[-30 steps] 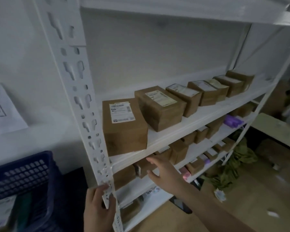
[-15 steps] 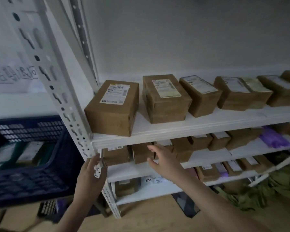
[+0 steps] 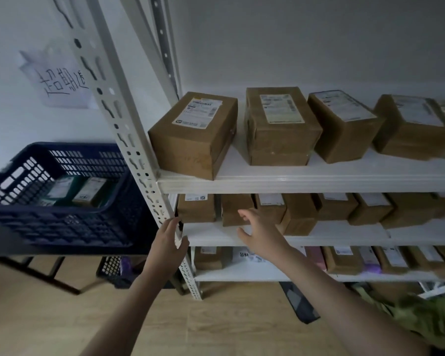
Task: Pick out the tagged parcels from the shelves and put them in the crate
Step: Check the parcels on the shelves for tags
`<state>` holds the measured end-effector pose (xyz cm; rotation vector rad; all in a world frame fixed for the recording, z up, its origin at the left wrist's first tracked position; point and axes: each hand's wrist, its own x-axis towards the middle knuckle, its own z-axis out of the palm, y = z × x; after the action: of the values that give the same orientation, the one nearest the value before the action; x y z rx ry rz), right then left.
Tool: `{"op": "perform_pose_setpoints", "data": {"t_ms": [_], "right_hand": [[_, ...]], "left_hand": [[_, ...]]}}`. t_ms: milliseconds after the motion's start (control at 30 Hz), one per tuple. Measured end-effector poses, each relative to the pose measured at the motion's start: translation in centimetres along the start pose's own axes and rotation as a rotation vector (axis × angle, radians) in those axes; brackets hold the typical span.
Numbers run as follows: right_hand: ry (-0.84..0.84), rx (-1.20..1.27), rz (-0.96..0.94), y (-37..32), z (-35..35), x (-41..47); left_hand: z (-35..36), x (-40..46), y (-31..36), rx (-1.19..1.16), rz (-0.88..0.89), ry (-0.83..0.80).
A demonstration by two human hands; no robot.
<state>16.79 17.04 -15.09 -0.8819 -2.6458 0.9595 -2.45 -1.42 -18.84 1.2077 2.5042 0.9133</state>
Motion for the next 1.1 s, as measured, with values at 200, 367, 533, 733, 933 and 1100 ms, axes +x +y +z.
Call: {"op": "perform_pose_setpoints", "data": {"t_ms": [200, 367, 533, 733, 933, 1100], "right_hand": [[-0.026, 0.009, -0.050, 1.4, 7.2, 2.2], [0.025, 0.019, -0.078, 3.4, 12.8, 4.9], [0.065, 0.069, -0.110, 4.8, 16.4, 6.6], [0.175, 0.056, -0.073, 6.2, 17.2, 8.9], [0.171, 0.091, -0.047, 6.7, 15.8, 11.2], [0.118, 0.136, -0.084, 6.1, 14.4, 13.1]], "left_hand": [[5.3, 0.4, -2.9, 0.004, 0.031, -0.011], [9.5, 2.3, -5.8, 0.038, 0.047, 0.034], [12.1, 3.9, -6.5, -0.151, 0.042, 0.165], [13.8, 5.6, -5.7, -0.282, -0.018, 0.272], [14.5, 7.9, -5.5, -0.441, -0.102, 0.302], [14.1, 10.2, -5.9, -0.487, -0.165, 0.254]]}}
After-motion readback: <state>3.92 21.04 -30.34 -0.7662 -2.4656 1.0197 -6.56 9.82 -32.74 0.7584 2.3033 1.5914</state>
